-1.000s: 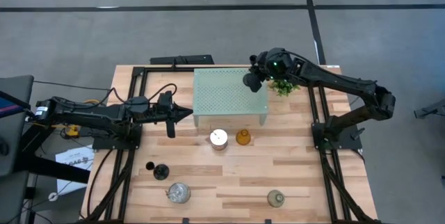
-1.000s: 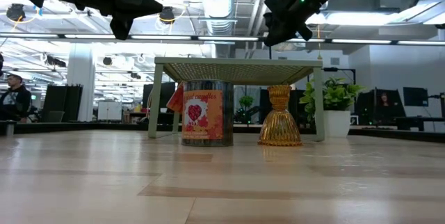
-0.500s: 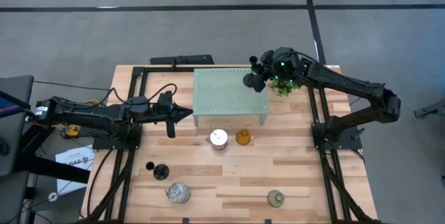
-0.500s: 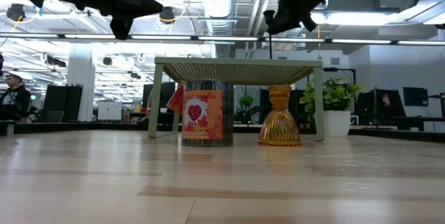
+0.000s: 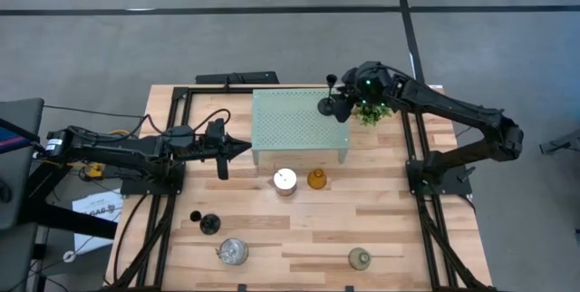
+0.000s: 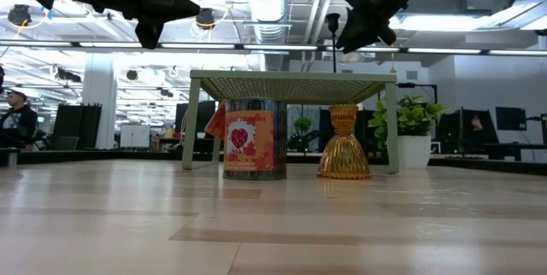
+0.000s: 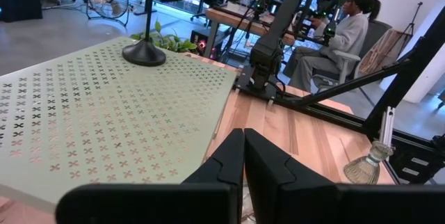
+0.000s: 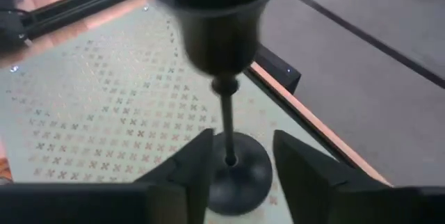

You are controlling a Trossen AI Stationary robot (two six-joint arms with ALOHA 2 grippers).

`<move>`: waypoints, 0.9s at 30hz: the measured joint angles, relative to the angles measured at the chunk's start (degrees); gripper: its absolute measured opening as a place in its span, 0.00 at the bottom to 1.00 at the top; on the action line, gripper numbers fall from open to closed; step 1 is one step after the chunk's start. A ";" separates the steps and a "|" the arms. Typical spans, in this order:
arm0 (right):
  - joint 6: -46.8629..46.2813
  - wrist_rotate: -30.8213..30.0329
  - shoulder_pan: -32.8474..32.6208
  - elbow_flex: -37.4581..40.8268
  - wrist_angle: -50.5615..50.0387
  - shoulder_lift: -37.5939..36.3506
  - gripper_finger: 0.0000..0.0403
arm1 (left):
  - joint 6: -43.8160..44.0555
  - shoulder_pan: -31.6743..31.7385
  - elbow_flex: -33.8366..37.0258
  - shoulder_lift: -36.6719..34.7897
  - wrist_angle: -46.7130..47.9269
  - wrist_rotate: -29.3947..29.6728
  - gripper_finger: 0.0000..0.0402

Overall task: Pick & Place candle stick holders
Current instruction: Put the green glass candle holder on the shelf

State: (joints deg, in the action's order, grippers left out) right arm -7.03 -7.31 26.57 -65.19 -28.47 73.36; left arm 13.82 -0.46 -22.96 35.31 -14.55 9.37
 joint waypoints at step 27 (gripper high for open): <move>-3.15 17.88 -15.62 0.00 -19.56 -0.68 0.37 | 0.00 -0.01 0.00 -0.02 -0.02 0.00 0.03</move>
State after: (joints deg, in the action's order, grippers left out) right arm -10.18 10.57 10.94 -65.19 -48.03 72.69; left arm 13.82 -0.47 -22.96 35.29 -14.57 9.37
